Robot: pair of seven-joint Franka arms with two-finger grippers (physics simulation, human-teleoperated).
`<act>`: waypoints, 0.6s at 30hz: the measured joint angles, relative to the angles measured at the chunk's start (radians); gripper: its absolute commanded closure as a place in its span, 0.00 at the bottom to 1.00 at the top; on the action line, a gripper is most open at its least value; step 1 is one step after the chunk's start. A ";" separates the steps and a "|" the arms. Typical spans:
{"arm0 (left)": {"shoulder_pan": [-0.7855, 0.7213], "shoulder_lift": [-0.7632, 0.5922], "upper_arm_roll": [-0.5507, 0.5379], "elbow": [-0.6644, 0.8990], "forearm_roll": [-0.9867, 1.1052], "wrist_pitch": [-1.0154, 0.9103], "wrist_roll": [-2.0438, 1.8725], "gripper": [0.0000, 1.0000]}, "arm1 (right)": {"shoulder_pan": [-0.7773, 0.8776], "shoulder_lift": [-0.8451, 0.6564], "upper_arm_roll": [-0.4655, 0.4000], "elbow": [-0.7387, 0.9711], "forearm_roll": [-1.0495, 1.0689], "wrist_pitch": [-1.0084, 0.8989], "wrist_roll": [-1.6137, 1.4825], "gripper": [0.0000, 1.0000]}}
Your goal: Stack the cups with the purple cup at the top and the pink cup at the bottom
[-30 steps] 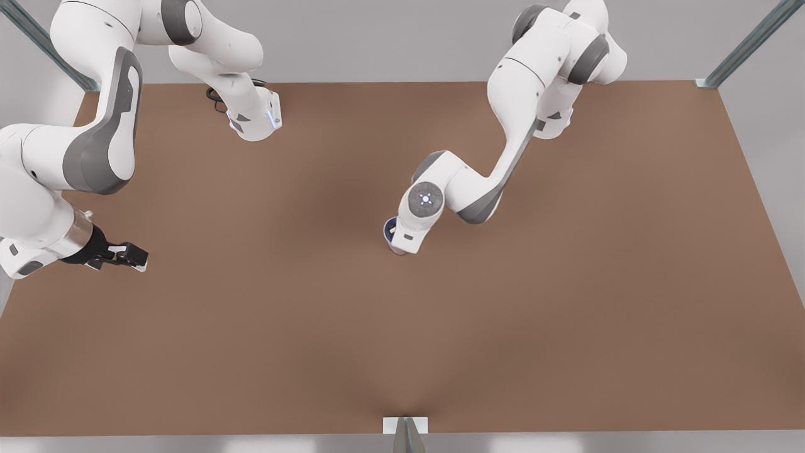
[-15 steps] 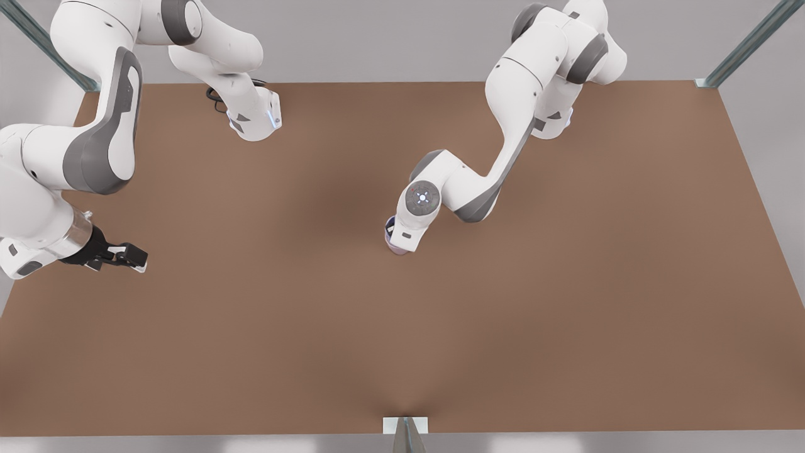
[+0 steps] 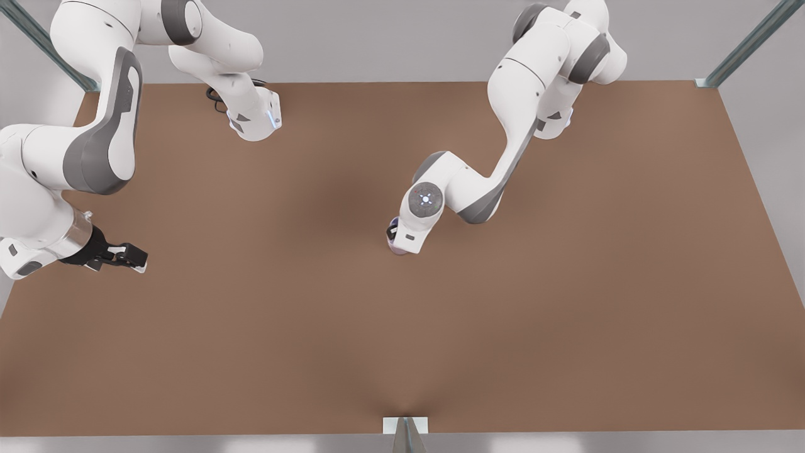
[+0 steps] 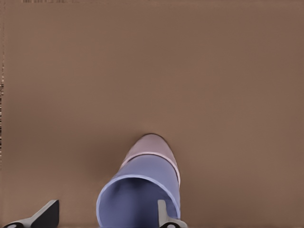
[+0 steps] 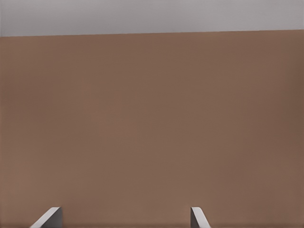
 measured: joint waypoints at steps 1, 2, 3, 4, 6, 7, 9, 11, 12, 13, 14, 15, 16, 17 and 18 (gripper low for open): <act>0.001 -0.003 0.000 -0.002 0.000 0.000 0.000 0.00 | 0.000 0.000 0.000 0.000 0.000 0.000 0.000 0.00; 0.002 -0.006 0.000 -0.004 0.000 -0.001 0.000 0.00 | 0.000 0.000 0.000 0.000 0.000 0.000 0.000 0.00; 0.003 -0.007 0.000 -0.005 0.000 -0.001 0.000 0.00 | 0.000 0.000 0.000 0.000 0.000 0.000 0.000 0.00; 0.003 -0.008 0.000 -0.005 0.000 -0.001 0.000 0.00 | 0.000 0.000 0.000 0.001 0.000 0.000 0.000 0.00; 0.004 -0.011 0.001 -0.005 0.000 -0.003 0.000 0.00 | 0.000 0.000 0.000 0.001 0.000 0.000 0.000 0.00; 0.005 -0.026 0.006 -0.004 0.000 -0.007 0.000 0.00 | 0.000 0.000 0.000 0.000 0.000 0.000 0.000 0.00; 0.061 -0.090 0.013 0.048 0.018 -0.073 0.003 0.00 | -0.001 0.000 0.000 0.001 0.000 0.000 0.000 0.00; 0.235 -0.218 0.016 0.096 0.066 -0.173 0.032 0.00 | -0.001 0.000 0.000 0.001 0.000 0.002 0.000 0.00; 0.325 -0.260 0.017 0.106 0.108 -0.216 0.065 0.00 | -0.001 0.000 0.000 0.001 0.000 0.003 0.000 0.00; 0.402 -0.287 0.016 0.111 0.144 -0.252 0.102 0.00 | -0.001 0.000 0.000 0.001 0.000 0.005 0.000 0.00; 0.474 -0.319 0.015 0.099 0.171 -0.283 0.144 0.00 | 0.000 0.000 0.000 0.001 0.000 0.006 0.000 0.00; 0.531 -0.372 0.014 0.038 0.191 -0.304 0.194 0.00 | 0.000 0.000 0.000 0.001 0.000 0.007 0.000 0.00; 0.568 -0.419 0.014 -0.040 0.207 -0.311 0.242 0.00 | -0.001 0.000 0.000 0.001 0.000 0.007 0.000 0.00; 0.586 -0.447 0.013 -0.090 0.221 -0.314 0.288 0.00 | -0.001 0.000 0.000 0.001 0.000 0.008 0.000 0.00; 0.592 -0.460 0.014 -0.113 0.230 -0.316 0.331 0.00 | -0.001 0.000 0.000 0.001 0.000 0.009 0.000 0.00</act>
